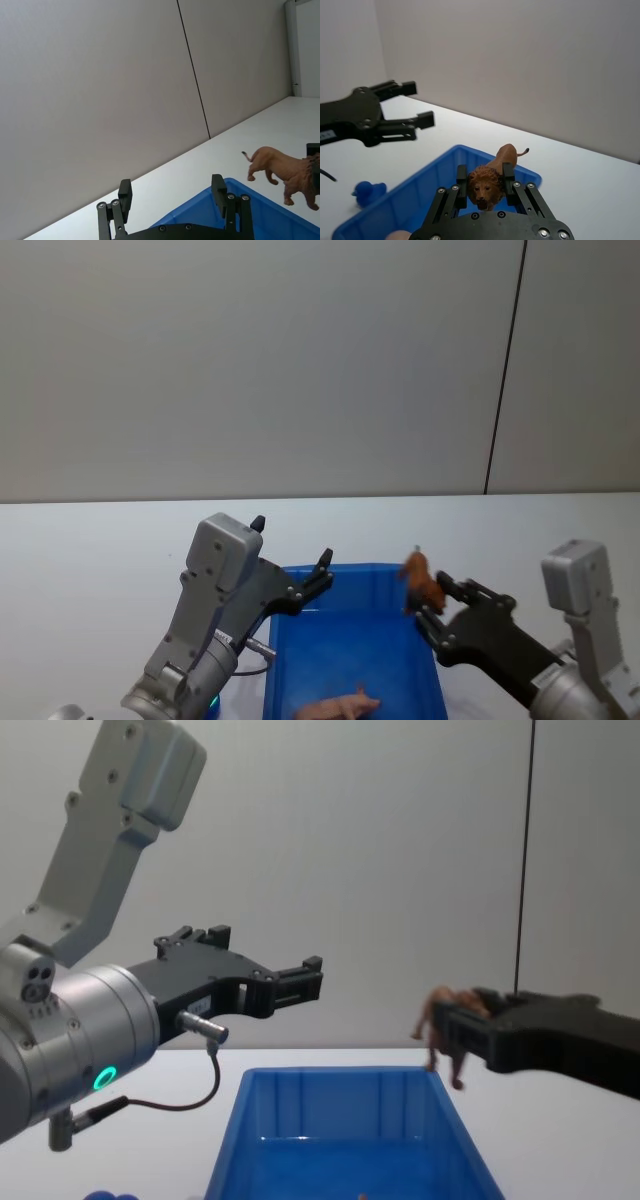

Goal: Pick up the two dolls from the table and place them into the box.

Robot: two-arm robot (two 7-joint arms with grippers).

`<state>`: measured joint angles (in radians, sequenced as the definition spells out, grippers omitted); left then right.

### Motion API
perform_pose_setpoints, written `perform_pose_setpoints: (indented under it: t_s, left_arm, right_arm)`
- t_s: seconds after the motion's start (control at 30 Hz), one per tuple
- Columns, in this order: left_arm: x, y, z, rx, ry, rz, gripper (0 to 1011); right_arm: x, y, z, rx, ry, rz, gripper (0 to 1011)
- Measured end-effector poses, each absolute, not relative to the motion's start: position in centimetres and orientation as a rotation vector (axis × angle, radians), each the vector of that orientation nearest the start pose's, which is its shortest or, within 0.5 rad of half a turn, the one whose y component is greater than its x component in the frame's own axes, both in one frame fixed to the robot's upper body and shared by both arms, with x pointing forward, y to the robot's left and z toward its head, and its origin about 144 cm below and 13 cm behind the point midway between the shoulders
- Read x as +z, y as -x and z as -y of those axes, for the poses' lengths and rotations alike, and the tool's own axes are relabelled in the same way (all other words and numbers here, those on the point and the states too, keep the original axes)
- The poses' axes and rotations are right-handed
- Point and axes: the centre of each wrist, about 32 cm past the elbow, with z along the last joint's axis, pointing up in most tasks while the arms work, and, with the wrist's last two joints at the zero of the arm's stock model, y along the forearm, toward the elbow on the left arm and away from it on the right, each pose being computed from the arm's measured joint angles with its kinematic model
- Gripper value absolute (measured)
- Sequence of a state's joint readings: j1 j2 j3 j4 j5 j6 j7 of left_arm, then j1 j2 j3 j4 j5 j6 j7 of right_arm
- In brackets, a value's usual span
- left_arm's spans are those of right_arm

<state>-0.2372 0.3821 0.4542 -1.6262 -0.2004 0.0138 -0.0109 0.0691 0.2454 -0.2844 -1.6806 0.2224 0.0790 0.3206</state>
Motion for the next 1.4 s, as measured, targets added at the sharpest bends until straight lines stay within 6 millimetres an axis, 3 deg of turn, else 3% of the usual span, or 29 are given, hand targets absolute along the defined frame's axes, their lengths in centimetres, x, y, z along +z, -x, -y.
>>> perform_pose_setpoints:
  t_s: [0.13,0.57,0.8,1.4]
  left_arm:
    - [120.4,-49.2,-19.8,1.124,-0.061,0.268,1001]
    - [120.4,-49.2,-19.8,1.124,-0.061,0.268,1001]
    - [120.4,-49.2,-19.8,1.124,-0.061,0.268,1000]
    - [120.4,-49.2,-19.8,1.124,-0.061,0.268,1001]
  right_arm:
    - [118.7,-47.0,19.3,-0.89,-0.021,0.043,429]
    - [118.5,-48.3,17.9,-0.848,-0.021,0.021,839]
    - [118.4,-48.1,18.1,-0.904,0.012,0.014,1001]
    - [118.2,-45.6,20.8,-1.12,0.063,0.019,1001]
